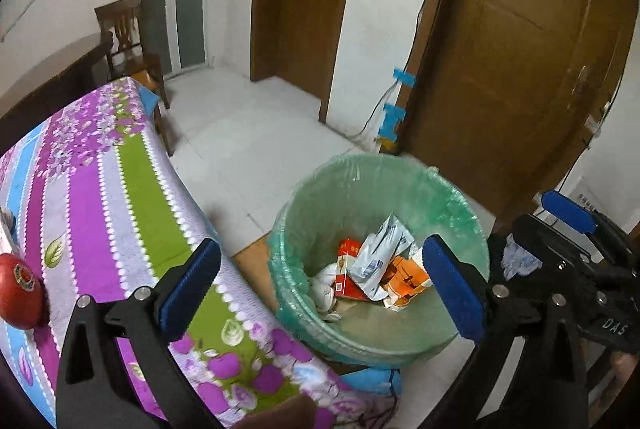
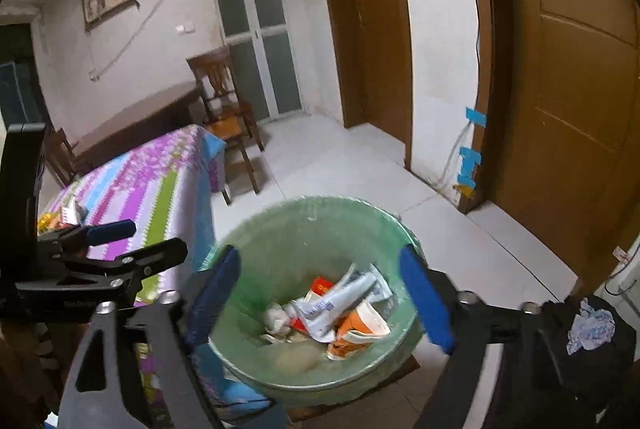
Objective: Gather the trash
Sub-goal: 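Move both tools back from the bin over the table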
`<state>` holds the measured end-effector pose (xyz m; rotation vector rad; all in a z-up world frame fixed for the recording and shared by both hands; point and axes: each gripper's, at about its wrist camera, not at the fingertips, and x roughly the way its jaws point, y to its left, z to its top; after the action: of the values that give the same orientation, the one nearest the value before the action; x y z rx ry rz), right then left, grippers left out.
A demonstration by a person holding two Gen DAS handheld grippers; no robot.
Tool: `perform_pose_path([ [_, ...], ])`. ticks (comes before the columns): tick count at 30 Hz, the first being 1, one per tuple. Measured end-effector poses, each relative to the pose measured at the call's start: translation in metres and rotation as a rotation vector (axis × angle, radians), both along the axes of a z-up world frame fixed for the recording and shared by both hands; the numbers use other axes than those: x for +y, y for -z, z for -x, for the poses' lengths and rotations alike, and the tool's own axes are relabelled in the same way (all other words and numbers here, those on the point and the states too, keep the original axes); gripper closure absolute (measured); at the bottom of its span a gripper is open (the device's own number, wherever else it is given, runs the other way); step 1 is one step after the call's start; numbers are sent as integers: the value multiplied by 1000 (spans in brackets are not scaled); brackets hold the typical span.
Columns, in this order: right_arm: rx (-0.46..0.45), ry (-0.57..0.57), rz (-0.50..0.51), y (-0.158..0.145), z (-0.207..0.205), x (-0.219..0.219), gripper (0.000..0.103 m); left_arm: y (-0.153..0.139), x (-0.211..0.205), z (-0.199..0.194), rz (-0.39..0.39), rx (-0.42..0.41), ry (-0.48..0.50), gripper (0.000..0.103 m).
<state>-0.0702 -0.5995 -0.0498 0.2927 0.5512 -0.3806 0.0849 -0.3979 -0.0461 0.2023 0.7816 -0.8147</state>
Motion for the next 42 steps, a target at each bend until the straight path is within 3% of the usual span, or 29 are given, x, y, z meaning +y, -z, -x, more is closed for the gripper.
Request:
perform_pose_path([
  [8,-61,-196,19,-31,-21,66,5,-18,87,-18,-4,-80,-67,5],
  [14,-72,-371,20,-43,-62,128,5,-17,162,-47,-157,-121,-111,5],
  [17,-64,-435,3,-42,-82,152,5,-15,216,-81,-223,-105,-196,5],
  [23,-47,-505,-22,-36,-113,189,5,-18,354,-193,-281,15,-517,6],
  [26,-43,-522,-32,-34,-128,200,5,-12,386,-234,-349,50,-580,11],
  [32,-29,-534,-47,-26,-160,214,5,30,392,-298,-491,162,-539,20],
  [35,-14,-537,-48,-20,-173,220,5,32,392,-309,-447,179,-521,20],
  [42,1,-565,-57,-13,-192,235,5,27,385,-317,-469,124,-498,18],
])
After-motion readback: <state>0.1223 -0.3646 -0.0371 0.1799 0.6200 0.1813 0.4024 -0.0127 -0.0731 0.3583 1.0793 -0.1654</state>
